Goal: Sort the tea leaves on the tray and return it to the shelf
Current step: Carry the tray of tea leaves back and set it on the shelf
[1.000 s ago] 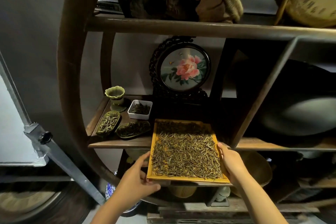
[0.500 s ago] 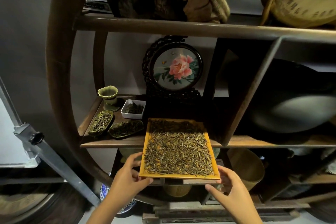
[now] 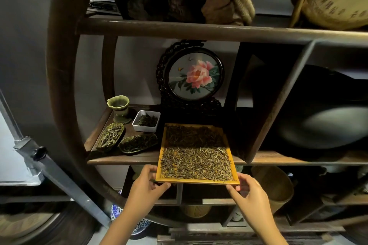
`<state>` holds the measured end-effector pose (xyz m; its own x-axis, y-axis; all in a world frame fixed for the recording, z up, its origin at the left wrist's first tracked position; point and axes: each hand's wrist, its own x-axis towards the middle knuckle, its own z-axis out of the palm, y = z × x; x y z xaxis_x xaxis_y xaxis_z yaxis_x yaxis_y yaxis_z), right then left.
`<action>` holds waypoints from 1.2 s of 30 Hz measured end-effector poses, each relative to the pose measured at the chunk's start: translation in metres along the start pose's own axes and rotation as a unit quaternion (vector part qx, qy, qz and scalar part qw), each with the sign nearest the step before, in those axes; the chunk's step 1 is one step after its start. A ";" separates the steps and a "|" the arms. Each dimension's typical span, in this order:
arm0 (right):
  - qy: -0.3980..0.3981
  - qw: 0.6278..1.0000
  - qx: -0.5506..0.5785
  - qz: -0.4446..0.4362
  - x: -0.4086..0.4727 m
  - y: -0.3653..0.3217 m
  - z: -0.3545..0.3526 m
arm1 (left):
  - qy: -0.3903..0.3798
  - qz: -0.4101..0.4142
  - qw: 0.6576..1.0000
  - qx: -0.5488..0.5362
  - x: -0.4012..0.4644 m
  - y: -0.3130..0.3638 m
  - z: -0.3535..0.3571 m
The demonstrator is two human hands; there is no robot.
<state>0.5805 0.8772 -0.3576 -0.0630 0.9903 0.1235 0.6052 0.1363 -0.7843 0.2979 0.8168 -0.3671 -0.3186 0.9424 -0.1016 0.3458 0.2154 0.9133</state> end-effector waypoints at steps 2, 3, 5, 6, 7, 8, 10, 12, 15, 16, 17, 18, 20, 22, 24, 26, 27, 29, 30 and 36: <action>0.011 1.000 -0.001 -0.003 0.006 0.002 0.003 | 0.003 -0.002 1.000 0.008 0.006 0.002 0.002; 0.014 1.000 -0.004 -0.005 0.009 0.003 0.004 | 0.008 -0.004 1.000 0.012 0.009 0.002 0.003; 0.020 1.000 -0.004 -0.009 0.014 0.003 0.006 | 0.019 -0.008 1.000 0.020 0.014 0.004 0.004; 0.024 1.000 -0.006 -0.011 0.016 0.003 0.007 | 0.021 -0.007 0.999 0.023 0.016 0.004 0.005; 0.029 0.999 -0.010 -0.013 0.018 0.003 0.007 | 0.020 -0.005 0.999 0.027 0.017 0.004 0.006; 0.034 0.999 -0.014 -0.015 0.021 0.003 0.008 | 0.018 -0.002 0.999 0.032 0.019 0.004 0.007; 0.038 0.999 -0.018 -0.016 0.026 0.004 0.008 | 0.020 0.003 0.999 0.034 0.021 0.004 0.010; 0.039 0.999 -0.018 -0.016 0.031 0.004 0.010 | 0.034 0.002 0.999 0.031 0.024 0.005 0.011; 0.044 0.999 -0.012 -0.020 0.036 0.003 0.014 | 0.054 -0.002 0.998 0.030 0.028 0.007 0.014; 0.046 0.999 -0.010 -0.019 0.037 0.002 0.015 | 0.058 -0.002 0.998 0.031 0.030 0.007 0.015; 0.049 0.999 -0.008 -0.018 0.039 0.001 0.017 | 0.061 -0.003 0.998 0.031 0.032 0.008 0.016; 0.051 0.999 -0.007 -0.016 0.040 0.001 0.018 | 0.065 -0.004 0.997 0.031 0.033 0.009 0.016; 0.054 0.998 -0.010 -0.016 0.043 0.000 0.020 | 0.076 -0.006 0.997 0.029 0.036 0.009 0.017; 0.055 0.998 -0.016 -0.018 0.046 -0.001 0.021 | 0.087 -0.005 0.996 0.027 0.038 0.009 0.017; 0.053 0.998 -0.021 -0.019 0.048 -0.003 0.022 | 0.093 -0.002 0.995 0.029 0.040 0.009 0.017; 0.053 0.998 -0.021 -0.019 0.050 -0.003 0.022 | 0.094 -0.002 0.995 0.039 0.041 0.010 0.017; 0.054 0.998 -0.021 -0.020 0.050 -0.004 0.022 | 0.094 -0.002 0.995 0.043 0.041 0.010 0.017; 0.053 0.998 -0.020 -0.021 0.050 -0.003 0.022 | 0.092 0.000 0.994 0.050 0.041 0.010 0.017; 0.052 0.998 -0.018 -0.021 0.050 -0.003 0.022 | 0.091 0.002 0.994 0.053 0.041 0.010 0.017; 0.042 0.999 -0.028 -0.010 0.046 -0.003 0.021 | 0.088 0.004 0.992 0.089 0.038 0.012 0.012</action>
<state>0.5587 0.9230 -0.3624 -0.0096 0.9815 0.1913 0.6480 0.1518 -0.7464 0.3008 0.8582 -0.3645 -0.4584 0.8887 -0.0096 0.4946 0.2641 0.8281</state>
